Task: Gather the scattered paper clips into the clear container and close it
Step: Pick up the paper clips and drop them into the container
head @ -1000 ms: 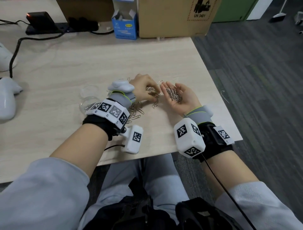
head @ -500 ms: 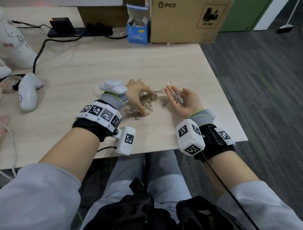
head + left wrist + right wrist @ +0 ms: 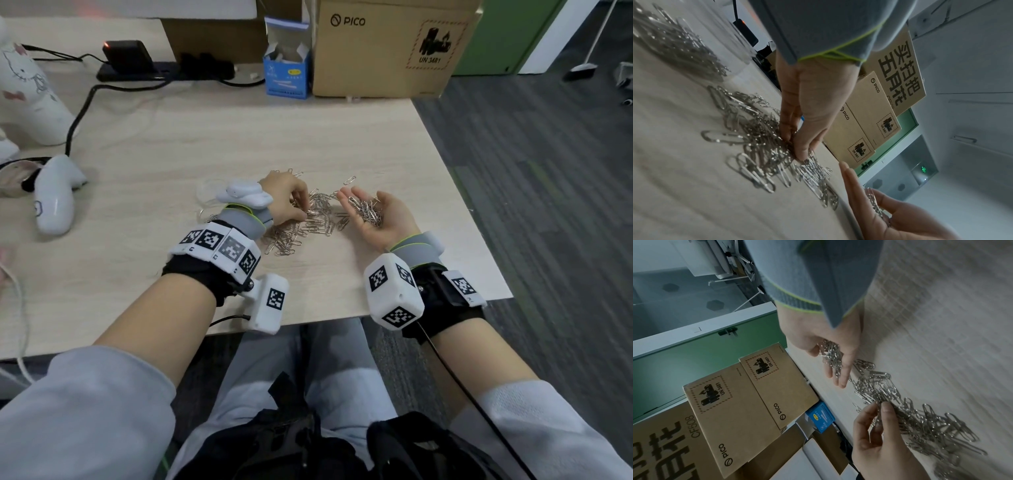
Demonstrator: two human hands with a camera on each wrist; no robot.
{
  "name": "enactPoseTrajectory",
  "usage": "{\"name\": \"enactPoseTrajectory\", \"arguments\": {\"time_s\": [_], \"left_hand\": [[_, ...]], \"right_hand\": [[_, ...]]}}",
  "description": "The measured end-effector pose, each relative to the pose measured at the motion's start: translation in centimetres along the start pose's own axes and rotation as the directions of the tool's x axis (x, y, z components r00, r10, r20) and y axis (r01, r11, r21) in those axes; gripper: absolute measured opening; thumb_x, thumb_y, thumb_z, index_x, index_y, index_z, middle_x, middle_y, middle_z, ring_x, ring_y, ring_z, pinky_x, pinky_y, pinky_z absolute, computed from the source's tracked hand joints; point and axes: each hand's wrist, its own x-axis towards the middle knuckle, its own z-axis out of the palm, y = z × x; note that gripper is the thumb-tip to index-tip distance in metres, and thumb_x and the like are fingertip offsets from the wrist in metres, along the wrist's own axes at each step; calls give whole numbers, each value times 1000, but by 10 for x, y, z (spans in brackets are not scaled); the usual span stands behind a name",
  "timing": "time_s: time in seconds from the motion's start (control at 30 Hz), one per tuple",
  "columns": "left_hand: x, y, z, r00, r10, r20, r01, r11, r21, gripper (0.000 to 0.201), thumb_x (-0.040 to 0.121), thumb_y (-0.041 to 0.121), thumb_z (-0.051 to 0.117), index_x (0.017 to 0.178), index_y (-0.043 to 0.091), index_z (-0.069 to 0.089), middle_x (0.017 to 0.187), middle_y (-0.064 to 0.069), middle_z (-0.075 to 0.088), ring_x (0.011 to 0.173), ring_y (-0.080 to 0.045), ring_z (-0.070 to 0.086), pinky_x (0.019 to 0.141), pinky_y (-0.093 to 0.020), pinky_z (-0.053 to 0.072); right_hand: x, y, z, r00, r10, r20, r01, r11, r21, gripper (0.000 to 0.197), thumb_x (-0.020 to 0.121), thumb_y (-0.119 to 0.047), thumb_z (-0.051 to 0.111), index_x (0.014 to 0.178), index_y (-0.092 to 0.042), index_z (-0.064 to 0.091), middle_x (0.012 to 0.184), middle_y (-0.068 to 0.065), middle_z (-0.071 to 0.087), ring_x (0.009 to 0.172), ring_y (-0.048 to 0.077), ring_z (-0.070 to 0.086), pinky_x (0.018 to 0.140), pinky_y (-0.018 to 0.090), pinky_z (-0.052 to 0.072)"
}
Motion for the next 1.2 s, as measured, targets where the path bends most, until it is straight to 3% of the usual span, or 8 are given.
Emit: {"name": "enactPoseTrajectory", "arguments": {"time_s": [0.17,0.27,0.57,0.73,0.87,0.93,1.03,1.2], "left_hand": [[3,1,-3,997,-71,-23,69,995,-68,13,68,10,77,80,10,72,71,-5,63,70,-18,58,66,-23,48],[5,5,-16,998,-63,-20,59,988,-140,11,69,12,76,77,16,71,59,6,59,60,-12,57,52,-7,41],[15,31,-31,989,126,80,-94,941,-325,17,68,8,78,68,21,66,64,0,69,62,-13,60,69,-31,51],[16,34,-27,979,168,116,-133,957,-259,22,66,5,76,82,19,71,71,-2,66,60,-7,56,65,-22,48],[3,26,-39,980,187,70,-152,926,-345,32,69,-3,72,87,23,71,67,13,70,65,-1,64,67,-17,53],[-3,18,-47,986,168,11,-152,912,-380,28,71,-5,69,91,15,72,73,2,73,61,5,64,62,-13,53],[-16,0,-57,990,93,-109,-129,909,-395,22,73,0,70,93,9,71,77,-9,69,57,3,63,54,-9,46],[-47,-39,-64,985,-91,-144,42,950,-310,45,59,45,79,99,26,68,93,-1,69,89,-18,63,86,-34,53]], "right_hand": [[4,1,2,999,52,-8,-52,998,-43,41,102,-16,27,92,13,55,137,25,48,130,38,45,109,38,38],[6,3,5,998,69,4,-68,995,-70,36,100,-11,28,92,12,54,111,29,59,129,38,45,109,40,38],[16,25,25,991,116,71,-98,971,-218,28,96,-2,30,88,8,55,84,24,64,92,34,61,95,40,48],[19,32,35,991,120,60,-105,972,-211,33,99,-8,30,83,-8,59,66,10,70,79,21,60,56,28,57],[18,39,42,985,143,98,-125,977,-174,46,99,-10,33,71,1,69,65,14,70,65,24,69,69,30,57],[18,44,45,986,148,82,-137,983,-126,40,98,-9,37,74,8,64,63,20,69,57,31,69,76,36,57],[17,52,49,982,173,69,-167,983,-81,28,97,-5,39,82,10,56,63,25,67,69,36,68,74,44,55],[12,74,58,974,215,78,-207,973,-102,24,96,-1,39,83,11,56,64,26,67,127,30,50,81,46,49]]}}
